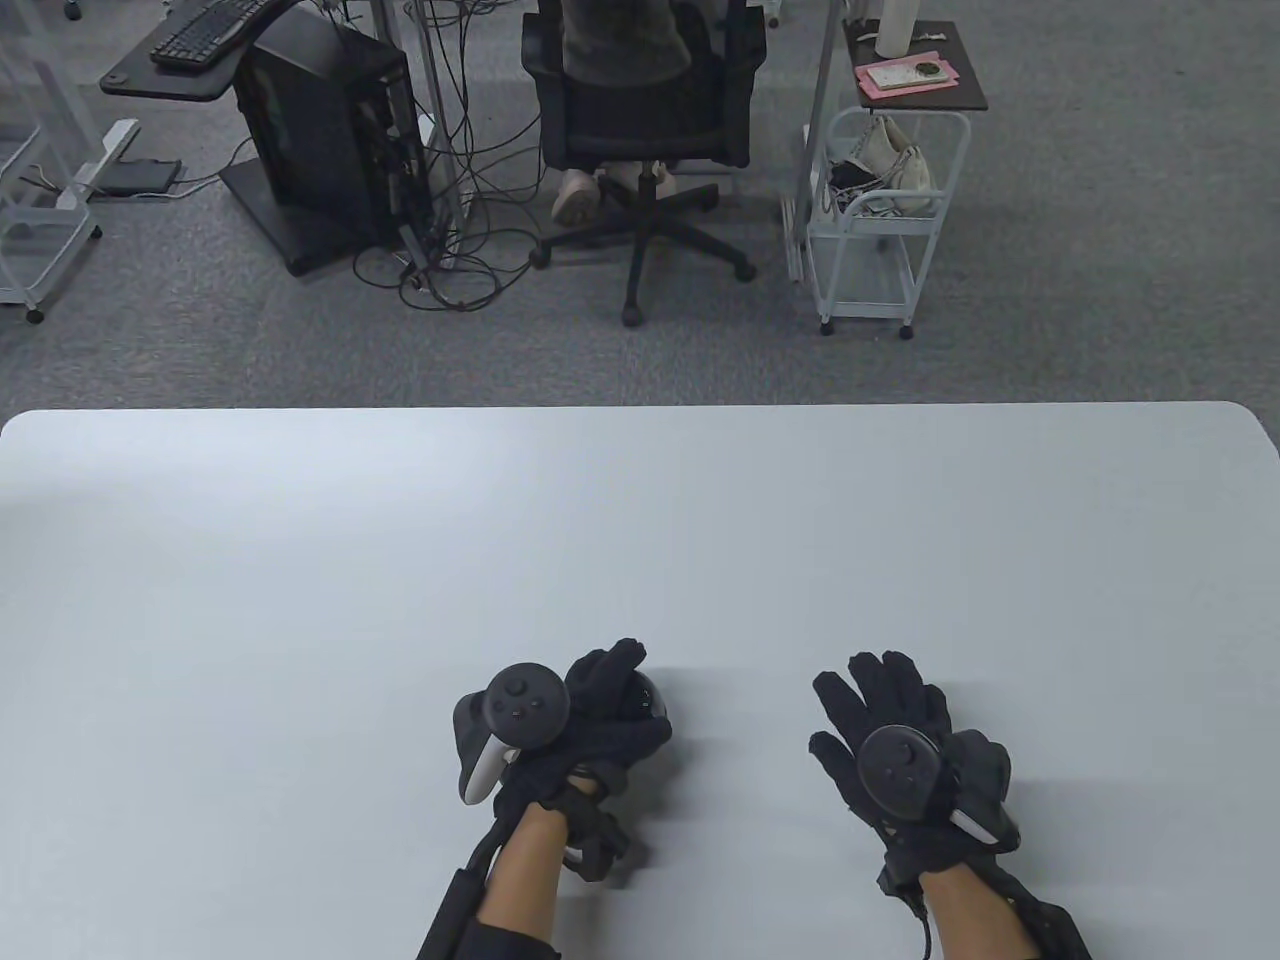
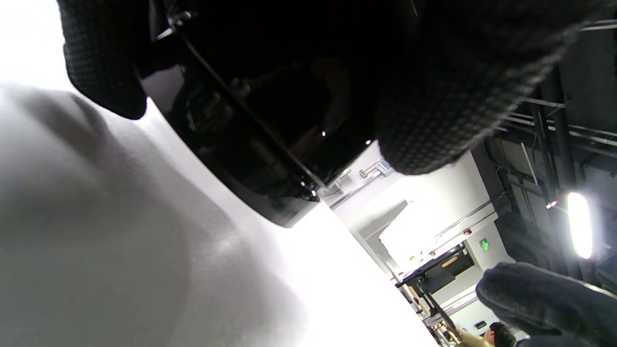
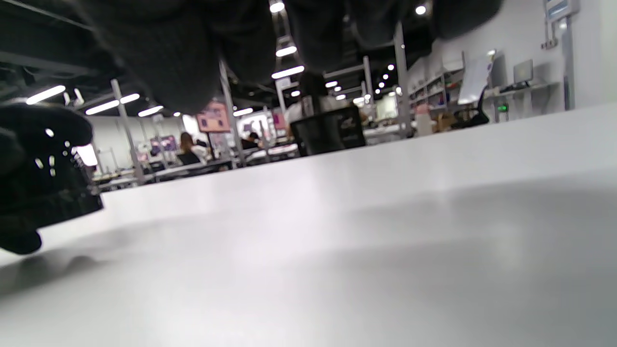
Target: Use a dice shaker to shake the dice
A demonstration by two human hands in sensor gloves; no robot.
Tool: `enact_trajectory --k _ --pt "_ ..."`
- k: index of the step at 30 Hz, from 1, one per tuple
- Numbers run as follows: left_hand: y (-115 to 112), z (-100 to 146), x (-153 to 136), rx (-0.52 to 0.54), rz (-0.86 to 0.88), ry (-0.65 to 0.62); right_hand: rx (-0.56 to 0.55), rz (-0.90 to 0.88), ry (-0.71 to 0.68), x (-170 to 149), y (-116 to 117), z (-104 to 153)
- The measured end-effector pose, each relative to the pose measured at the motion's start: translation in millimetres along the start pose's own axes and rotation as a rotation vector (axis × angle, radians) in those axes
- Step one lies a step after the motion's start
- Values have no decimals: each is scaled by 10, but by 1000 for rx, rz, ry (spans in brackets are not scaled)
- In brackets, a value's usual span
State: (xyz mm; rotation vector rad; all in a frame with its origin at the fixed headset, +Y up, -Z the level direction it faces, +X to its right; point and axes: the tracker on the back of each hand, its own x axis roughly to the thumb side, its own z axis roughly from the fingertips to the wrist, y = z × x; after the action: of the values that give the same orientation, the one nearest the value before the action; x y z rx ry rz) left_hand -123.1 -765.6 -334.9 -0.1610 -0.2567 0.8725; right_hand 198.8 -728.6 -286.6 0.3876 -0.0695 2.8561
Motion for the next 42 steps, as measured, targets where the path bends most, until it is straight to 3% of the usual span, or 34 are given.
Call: enact_trajectory --k 15,20,32,42 --pt "-119 -43 92 -76 -188 14 -3 3 -5 3 0 5" --pt "-173 -64 72 -147 -228 69 -3 3 -4 4 1 6" --pt "-181 -77 107 -136 -309 52 0 5 -4 8 0 8" --pt "-104 -50 119 -108 -176 28 -6 -1 -4 3 -2 6"
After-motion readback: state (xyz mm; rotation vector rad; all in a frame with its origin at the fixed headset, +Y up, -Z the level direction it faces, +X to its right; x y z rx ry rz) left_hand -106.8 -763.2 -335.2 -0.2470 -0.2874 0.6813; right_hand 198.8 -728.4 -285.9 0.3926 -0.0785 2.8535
